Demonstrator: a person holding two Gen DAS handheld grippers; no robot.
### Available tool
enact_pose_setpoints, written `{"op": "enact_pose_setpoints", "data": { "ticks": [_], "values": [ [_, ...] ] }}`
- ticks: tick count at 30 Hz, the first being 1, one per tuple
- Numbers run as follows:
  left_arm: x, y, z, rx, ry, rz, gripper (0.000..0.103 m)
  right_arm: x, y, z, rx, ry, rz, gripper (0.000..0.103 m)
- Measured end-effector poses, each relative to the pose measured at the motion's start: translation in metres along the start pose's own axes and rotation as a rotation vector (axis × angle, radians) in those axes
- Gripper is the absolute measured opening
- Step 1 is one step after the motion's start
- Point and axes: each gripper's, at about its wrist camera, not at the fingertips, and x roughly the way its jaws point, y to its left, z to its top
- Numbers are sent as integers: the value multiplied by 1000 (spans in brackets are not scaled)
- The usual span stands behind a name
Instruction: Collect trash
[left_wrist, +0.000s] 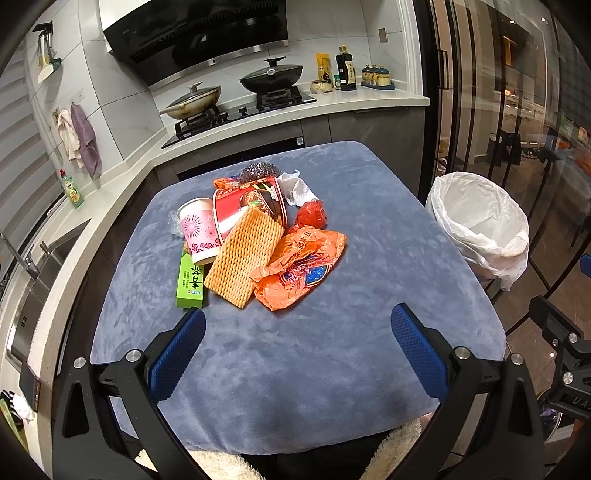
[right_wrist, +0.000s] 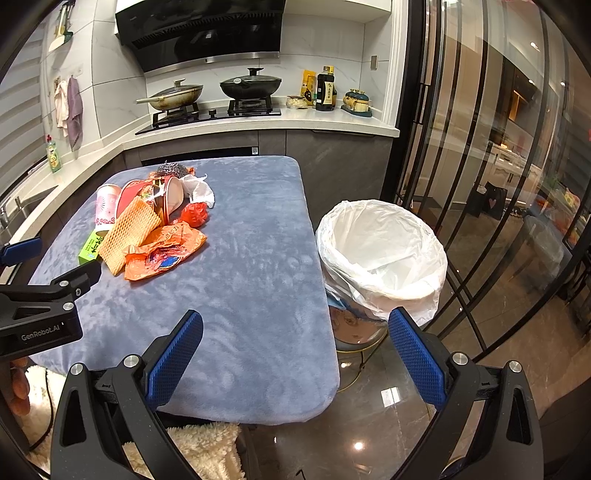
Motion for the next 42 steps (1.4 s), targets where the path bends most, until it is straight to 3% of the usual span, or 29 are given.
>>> {"op": "enact_pose_setpoints", "data": {
  "ticks": [42],
  "values": [
    [-6, -2, 1, 12, -15, -25, 96, 0, -1, 0, 3, -1, 4, 96]
  ]
}}
